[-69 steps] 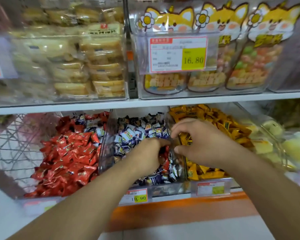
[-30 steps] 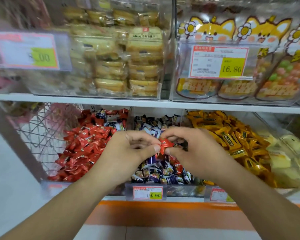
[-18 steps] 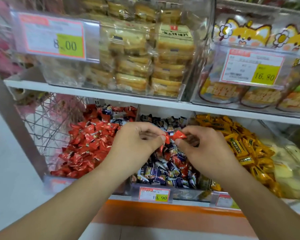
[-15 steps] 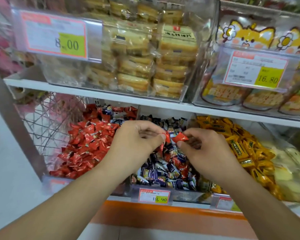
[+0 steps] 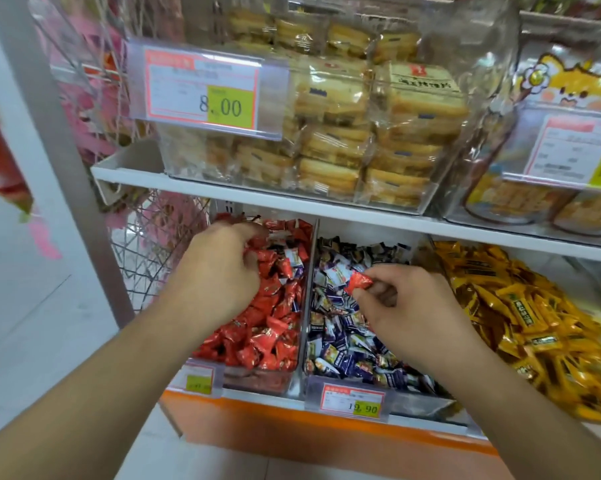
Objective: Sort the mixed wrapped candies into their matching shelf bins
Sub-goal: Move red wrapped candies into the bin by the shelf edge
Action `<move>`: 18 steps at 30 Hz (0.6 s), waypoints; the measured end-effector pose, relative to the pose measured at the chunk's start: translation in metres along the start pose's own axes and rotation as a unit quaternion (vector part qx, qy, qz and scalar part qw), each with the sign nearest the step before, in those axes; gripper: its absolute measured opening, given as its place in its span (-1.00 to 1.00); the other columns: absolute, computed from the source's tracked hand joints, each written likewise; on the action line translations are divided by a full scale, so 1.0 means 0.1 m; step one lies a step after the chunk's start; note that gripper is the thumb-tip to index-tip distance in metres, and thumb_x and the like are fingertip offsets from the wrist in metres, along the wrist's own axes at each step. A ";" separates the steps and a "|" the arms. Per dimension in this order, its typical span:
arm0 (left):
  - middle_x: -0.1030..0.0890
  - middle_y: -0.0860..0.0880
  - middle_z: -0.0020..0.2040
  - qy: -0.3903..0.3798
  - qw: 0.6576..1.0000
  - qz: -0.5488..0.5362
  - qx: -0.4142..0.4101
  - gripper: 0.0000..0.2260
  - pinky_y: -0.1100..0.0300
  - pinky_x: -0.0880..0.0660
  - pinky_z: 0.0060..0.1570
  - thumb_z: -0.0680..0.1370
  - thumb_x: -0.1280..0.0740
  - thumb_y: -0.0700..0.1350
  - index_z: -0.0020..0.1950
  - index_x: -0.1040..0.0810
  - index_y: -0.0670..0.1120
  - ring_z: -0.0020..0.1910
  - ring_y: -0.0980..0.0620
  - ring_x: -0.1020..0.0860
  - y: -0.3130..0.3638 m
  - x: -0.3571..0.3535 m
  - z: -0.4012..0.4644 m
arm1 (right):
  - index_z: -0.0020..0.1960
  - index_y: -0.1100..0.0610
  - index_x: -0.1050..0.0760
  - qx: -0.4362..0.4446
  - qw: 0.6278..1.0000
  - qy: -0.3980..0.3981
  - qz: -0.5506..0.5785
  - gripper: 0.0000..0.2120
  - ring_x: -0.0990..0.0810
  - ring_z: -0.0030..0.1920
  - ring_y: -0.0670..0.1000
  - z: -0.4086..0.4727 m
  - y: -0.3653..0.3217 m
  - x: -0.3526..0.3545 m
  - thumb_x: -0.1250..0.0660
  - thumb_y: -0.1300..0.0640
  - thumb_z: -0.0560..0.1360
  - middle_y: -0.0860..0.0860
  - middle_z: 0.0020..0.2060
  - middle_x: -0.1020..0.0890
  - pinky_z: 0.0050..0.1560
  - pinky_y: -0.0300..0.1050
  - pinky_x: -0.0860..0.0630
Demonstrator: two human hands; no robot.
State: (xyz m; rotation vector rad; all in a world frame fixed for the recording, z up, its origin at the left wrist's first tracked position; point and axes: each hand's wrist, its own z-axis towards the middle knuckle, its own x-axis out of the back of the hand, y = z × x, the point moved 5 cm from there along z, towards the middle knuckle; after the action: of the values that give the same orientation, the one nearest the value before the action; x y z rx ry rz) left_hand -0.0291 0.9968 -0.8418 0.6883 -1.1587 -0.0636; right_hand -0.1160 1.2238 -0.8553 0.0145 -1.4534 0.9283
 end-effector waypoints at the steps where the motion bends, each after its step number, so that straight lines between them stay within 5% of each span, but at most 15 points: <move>1: -0.62 -0.03 0.23 0.003 1.000 -0.004 -0.010 -0.67 0.25 -0.41 -0.09 0.61 -0.29 -0.13 0.33 -0.59 0.13 -0.16 -0.01 -0.57 0.03 0.01 -0.01 | -0.18 0.03 -0.58 0.005 1.000 0.009 0.007 -0.79 -0.59 -0.31 -0.05 0.03 -0.06 -0.02 -0.39 0.01 0.61 -0.05 -0.35 -0.60 -0.26 -0.23 -0.53; 5: -0.67 -0.04 0.13 0.038 0.998 -0.033 -0.026 -0.74 0.12 -0.54 0.10 0.59 -0.28 -0.14 0.22 -0.64 0.04 0.07 -0.08 -0.62 0.14 0.05 -0.01 | -0.01 0.00 -0.67 -0.005 0.990 -0.002 0.144 -0.98 -0.58 -0.29 0.01 0.20 -0.34 -0.14 -0.46 0.08 0.59 0.07 -0.25 -0.63 -0.08 -0.10 -0.61; 9: -0.68 -0.06 0.08 0.061 0.997 -0.041 -0.034 -0.74 0.06 -0.54 0.15 0.58 -0.27 -0.16 0.21 -0.64 0.02 0.12 -0.11 -0.61 0.17 0.08 -0.03 | 0.08 0.06 -0.65 -0.029 0.966 -0.008 0.255 -0.86 -0.68 -0.11 -0.08 0.26 -0.24 -0.09 -0.46 0.24 0.56 -0.06 -0.13 -0.71 0.02 -0.15 -0.65; 14: -0.53 0.13 0.13 0.020 0.995 -0.032 -0.097 -0.74 0.37 -0.28 0.02 0.59 -0.33 -0.13 0.22 -0.61 0.15 0.06 0.13 -0.50 0.39 -0.07 -0.15 | 0.09 -0.05 -0.63 -0.021 0.988 0.029 0.148 -0.69 -0.65 -0.02 -0.18 0.10 0.31 0.23 -0.38 0.36 0.59 -0.11 -0.06 -0.69 0.10 -0.19 -0.62; 18: -0.51 0.23 0.22 -0.057 0.978 -0.033 -0.196 -0.73 0.44 -0.31 0.18 0.61 -0.36 -0.10 0.29 -0.57 0.14 0.12 0.25 -0.47 0.66 -0.34 -0.31 | 0.15 -0.10 -0.66 -0.025 0.999 0.020 0.023 -0.69 -0.55 0.03 -0.38 -0.07 0.58 0.47 -0.41 0.29 0.58 -0.25 -0.03 -0.66 -0.04 -0.59 -0.43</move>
State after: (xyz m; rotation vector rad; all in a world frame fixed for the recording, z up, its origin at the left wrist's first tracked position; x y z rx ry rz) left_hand -0.0367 1.0768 -0.8416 0.3755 -1.1889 -0.3834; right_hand -0.1491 1.2909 -0.8469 -0.0749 -1.4448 0.9239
